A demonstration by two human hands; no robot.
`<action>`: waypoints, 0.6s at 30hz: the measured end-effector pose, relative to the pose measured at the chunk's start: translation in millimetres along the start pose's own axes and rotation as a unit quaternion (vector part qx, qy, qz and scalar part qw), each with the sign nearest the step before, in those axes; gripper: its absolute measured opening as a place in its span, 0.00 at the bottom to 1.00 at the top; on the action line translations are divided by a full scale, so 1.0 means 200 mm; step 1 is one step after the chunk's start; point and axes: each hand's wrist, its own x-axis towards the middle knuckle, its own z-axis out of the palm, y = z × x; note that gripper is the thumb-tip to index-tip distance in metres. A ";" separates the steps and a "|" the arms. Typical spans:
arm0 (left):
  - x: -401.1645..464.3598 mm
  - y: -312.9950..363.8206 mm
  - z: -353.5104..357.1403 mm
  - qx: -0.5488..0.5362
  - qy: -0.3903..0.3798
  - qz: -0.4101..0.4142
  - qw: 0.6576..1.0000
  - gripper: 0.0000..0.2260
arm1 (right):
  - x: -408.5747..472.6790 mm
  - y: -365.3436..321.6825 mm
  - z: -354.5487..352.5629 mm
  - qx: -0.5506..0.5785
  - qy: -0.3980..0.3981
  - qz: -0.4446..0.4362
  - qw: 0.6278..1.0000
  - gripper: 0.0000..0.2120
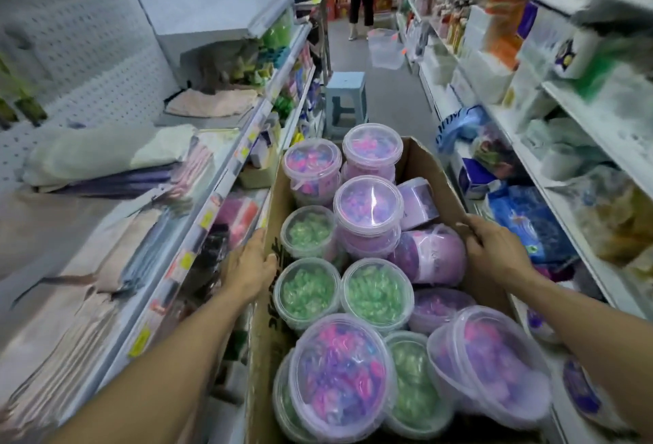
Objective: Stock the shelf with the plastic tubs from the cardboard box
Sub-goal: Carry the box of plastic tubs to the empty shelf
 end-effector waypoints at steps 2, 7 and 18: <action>0.27 0.04 0.03 0.000 -0.005 0.004 1.000 0.26 | 0.25 0.01 0.05 0.005 0.000 0.005 1.000 0.08; 1.00 0.15 0.12 0.026 -0.007 0.029 0.999 0.25 | 0.90 0.03 0.22 0.000 0.012 0.033 0.999 0.07; 2.41 0.51 0.15 0.009 -0.025 0.069 0.997 0.25 | 2.19 0.04 0.42 -0.004 0.026 0.078 0.997 0.03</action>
